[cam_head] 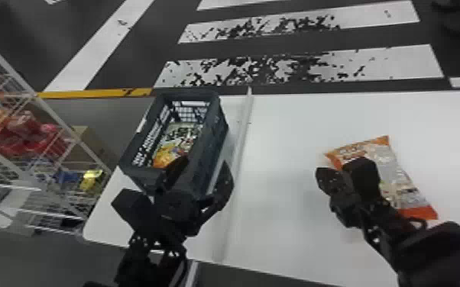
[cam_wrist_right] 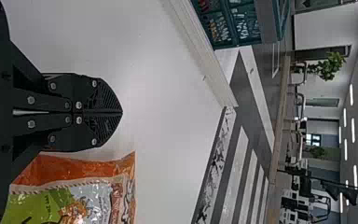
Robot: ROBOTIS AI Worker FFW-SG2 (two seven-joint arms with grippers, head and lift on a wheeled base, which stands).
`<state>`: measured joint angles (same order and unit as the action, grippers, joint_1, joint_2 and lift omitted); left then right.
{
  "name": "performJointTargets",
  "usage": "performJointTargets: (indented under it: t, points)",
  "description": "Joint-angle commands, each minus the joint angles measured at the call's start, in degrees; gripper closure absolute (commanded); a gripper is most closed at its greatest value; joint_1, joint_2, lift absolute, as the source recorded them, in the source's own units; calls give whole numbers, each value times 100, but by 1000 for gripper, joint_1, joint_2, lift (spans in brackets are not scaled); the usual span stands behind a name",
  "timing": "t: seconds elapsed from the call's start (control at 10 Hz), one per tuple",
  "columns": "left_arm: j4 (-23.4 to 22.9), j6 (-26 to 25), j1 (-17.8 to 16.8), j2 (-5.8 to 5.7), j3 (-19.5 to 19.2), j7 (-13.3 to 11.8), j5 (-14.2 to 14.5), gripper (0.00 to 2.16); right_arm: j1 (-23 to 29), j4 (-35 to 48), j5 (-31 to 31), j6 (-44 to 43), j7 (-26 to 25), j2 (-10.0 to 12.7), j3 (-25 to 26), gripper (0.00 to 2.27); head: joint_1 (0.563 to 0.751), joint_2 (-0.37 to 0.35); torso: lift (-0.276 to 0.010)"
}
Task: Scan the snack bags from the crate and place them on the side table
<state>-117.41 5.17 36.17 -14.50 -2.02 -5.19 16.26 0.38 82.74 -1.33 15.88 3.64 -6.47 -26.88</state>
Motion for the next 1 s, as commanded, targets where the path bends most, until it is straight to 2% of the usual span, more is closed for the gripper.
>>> performJointTargets:
  t: [0.0,0.4,0.9]
  points:
    - [-1,14,4,0,0,0,0,33,-240,-241,45,8,-47,6,7,2243,695,287,-81]
    - [8,-4,4,18,0,0,0,33,-627,-768,186,-10,-452,23,16,2243,695,249,-81]
    - [34,14,4,35,0,0,0,33,-495,-636,204,60,-390,-73,280,2243,695,203,-81]
